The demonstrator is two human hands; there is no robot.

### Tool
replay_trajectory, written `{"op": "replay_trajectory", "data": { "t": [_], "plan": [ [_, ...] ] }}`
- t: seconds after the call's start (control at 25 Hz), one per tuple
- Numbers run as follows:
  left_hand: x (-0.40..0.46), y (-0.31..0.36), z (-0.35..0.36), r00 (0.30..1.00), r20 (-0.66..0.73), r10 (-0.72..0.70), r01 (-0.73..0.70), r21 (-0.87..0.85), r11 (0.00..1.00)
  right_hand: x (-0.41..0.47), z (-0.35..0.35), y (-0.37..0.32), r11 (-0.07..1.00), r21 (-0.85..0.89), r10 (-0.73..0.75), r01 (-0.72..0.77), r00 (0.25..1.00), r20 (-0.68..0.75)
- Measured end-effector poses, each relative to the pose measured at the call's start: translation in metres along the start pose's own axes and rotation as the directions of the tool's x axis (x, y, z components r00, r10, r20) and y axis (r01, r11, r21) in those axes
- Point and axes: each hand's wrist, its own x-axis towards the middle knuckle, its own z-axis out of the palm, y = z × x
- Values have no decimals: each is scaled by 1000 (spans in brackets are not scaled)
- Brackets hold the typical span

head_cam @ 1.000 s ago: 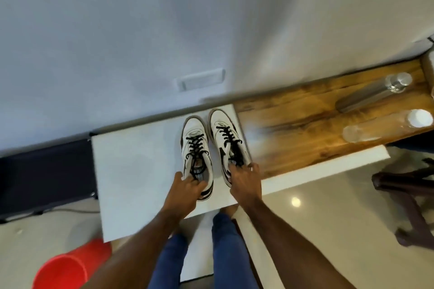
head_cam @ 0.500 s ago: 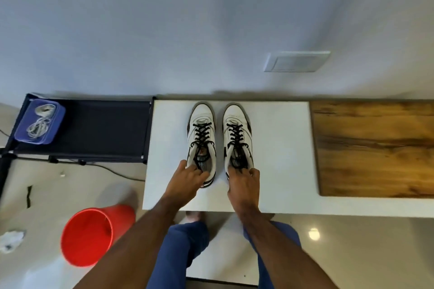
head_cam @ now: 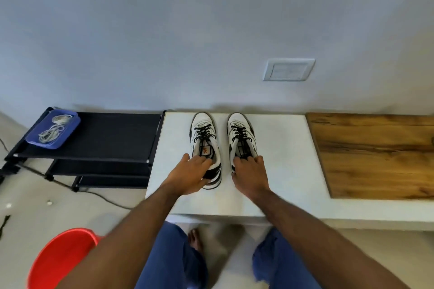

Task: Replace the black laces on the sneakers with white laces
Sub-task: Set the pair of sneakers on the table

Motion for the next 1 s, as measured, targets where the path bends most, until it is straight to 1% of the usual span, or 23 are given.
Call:
{"op": "replay_trajectory", "data": {
  "t": [0.08,0.16,0.24,0.32,0.44,0.56,0.64,0.68,0.76,0.8,0.84,0.88,0.92,1.0],
  "plan": [
    [-16,12,-1,995,-18,-101,101,4,995,-11,-12,-4,999,-36,-13,15,998,67],
    [-35,30,-9,984,-47,-174,171,-62,983,-31,-25,-8,1000,-1,8,-8,998,69],
    [-51,41,-20,981,-50,-189,184,-96,978,-48,-35,-12,1000,22,-2,1,999,42],
    [-64,42,-37,977,-87,-196,190,-71,979,-62,-50,-16,999,19,-34,34,999,5],
    [-61,34,-64,963,-168,-209,207,-30,978,-59,-63,-12,996,92,2,1,999,-36],
    [-41,24,-73,969,-198,-150,164,58,985,-44,-62,-5,987,152,68,-56,995,-73],
    [-19,12,-69,980,-199,-31,63,156,986,-27,-53,-5,975,199,118,-93,986,-114],
    [-3,5,-66,982,-182,44,-2,226,974,-16,-47,-6,971,213,146,-109,975,-166],
    [29,-8,-63,977,-131,167,-110,361,926,7,-37,-5,962,220,223,-164,934,-279],
    [44,-14,-63,973,-99,208,-151,407,901,20,-32,-4,950,231,275,-210,912,-304],
    [56,-18,-66,967,-69,244,-191,433,881,31,-32,-1,929,263,329,-261,908,-260],
    [70,-24,-65,962,-23,271,-233,445,865,45,-28,4,898,306,377,-317,912,-162],
    [84,-28,-63,953,51,300,-289,453,843,57,-24,6,855,348,420,-385,907,-29],
    [103,-30,-58,910,227,346,-413,461,786,71,-16,7,784,381,458,-490,871,178]
  ]
}}
